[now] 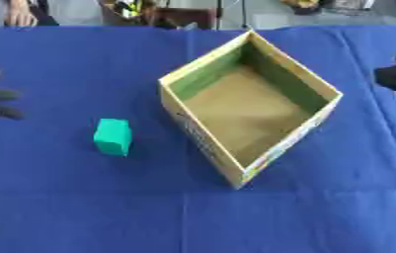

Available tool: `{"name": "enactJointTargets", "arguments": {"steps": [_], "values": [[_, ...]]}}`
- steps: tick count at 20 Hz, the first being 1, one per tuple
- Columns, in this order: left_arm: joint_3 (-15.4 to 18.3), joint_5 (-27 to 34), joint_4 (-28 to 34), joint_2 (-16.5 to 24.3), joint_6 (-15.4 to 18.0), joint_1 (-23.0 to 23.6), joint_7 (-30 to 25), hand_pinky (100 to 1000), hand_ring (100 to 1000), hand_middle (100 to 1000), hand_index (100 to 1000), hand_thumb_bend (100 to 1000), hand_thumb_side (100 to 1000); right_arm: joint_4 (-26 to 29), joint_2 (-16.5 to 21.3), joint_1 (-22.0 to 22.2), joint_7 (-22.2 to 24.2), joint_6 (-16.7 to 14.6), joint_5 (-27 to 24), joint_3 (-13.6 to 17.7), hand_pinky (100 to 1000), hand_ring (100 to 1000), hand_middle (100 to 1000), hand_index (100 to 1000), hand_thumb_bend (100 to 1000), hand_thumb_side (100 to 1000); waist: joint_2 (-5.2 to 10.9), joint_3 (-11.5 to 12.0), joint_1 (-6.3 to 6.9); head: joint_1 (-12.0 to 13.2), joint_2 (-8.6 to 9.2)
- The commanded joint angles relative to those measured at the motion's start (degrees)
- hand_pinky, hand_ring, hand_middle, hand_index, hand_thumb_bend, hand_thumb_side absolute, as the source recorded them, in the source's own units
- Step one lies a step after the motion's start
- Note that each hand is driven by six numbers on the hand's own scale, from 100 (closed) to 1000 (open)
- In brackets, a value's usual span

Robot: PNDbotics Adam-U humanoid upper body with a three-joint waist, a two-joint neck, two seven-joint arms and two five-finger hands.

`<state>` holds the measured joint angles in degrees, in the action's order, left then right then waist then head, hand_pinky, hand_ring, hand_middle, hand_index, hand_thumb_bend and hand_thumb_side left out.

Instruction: Pick up objects on the table and place them in the box.

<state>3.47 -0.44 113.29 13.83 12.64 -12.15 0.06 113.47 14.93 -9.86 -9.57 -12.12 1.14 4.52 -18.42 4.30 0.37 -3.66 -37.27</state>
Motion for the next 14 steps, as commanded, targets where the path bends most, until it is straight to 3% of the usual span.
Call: {"name": "enactJointTargets", "arguments": {"steps": [1, 8, 14], "values": [[0.2, -2.5, 1.3, 5.0, -0.1, -1.5, -0.5, 514, 660, 742, 856, 100, 1000, 1.1, 1.4, -0.1, 0.2, -0.1, 0.3, -0.1, 762, 723, 594, 762, 100, 579, 1.06, 0.0, 0.29, -0.1, -0.34], [-0.7, -7.6, 1.2, 13.4, -3.7, -5.6, -3.3, 541, 687, 759, 896, 100, 1000, 1.1, 2.1, 0.6, 0.4, 0.0, 0.3, -0.2, 762, 723, 594, 762, 100, 580, 1.95, 0.4, 0.94, -0.6, -0.91], [-7.2, -12.4, -1.5, 21.2, -8.5, -9.1, -8.1, 599, 732, 791, 943, 100, 1000, 1.1, 2.9, 1.2, 0.5, -0.1, 0.2, -0.4, 762, 723, 595, 762, 100, 579, 2.81, 0.4, 1.68, -0.7, -1.93]]}}
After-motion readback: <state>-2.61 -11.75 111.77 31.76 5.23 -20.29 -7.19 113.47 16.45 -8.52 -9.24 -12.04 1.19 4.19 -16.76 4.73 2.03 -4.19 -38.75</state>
